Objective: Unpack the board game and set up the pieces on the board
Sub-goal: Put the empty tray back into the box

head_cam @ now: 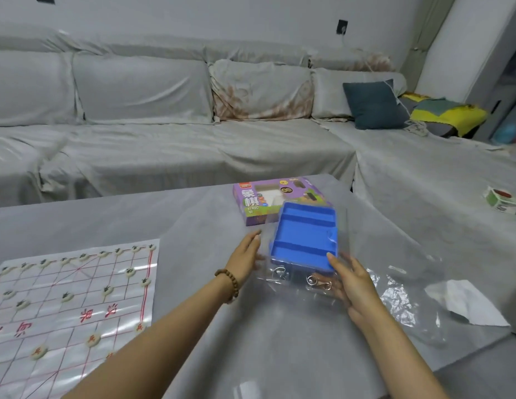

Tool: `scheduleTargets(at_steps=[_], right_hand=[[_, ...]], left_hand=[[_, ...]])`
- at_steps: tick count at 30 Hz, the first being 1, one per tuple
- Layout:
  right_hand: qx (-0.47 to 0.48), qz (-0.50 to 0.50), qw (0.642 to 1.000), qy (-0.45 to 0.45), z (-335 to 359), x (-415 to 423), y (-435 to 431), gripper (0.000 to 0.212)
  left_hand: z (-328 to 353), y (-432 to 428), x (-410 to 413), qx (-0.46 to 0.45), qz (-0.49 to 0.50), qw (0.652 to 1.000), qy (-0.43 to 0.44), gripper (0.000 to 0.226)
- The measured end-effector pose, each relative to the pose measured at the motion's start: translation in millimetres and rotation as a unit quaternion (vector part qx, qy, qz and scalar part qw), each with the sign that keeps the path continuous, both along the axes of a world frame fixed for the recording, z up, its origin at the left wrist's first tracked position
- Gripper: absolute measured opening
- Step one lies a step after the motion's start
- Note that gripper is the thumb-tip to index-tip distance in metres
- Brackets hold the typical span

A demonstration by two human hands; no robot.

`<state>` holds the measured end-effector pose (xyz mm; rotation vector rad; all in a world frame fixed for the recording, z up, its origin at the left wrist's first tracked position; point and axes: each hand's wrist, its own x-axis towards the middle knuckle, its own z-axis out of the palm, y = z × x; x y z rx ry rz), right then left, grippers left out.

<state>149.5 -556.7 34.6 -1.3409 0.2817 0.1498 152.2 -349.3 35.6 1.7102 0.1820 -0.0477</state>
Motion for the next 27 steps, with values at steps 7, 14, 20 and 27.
scheduleTargets(at_steps=[7,14,20,27], right_hand=[[-0.02,-0.077,0.997,-0.025,-22,25,-37,0.05],[0.005,-0.073,0.997,-0.016,-24,25,-39,0.041],[-0.011,-0.077,0.996,-0.033,-12,9,-40,0.048],[-0.004,-0.051,0.997,-0.054,12,-30,-47,0.049]], left_hand=[[-22,-12,125,0.441,-0.04,0.893,-0.077,0.051],[-43,-11,151,0.556,-0.082,0.827,-0.005,0.054],[-42,36,110,0.605,-0.14,0.782,-0.055,0.063],[-32,113,2,0.622,-0.157,0.757,-0.128,0.115]])
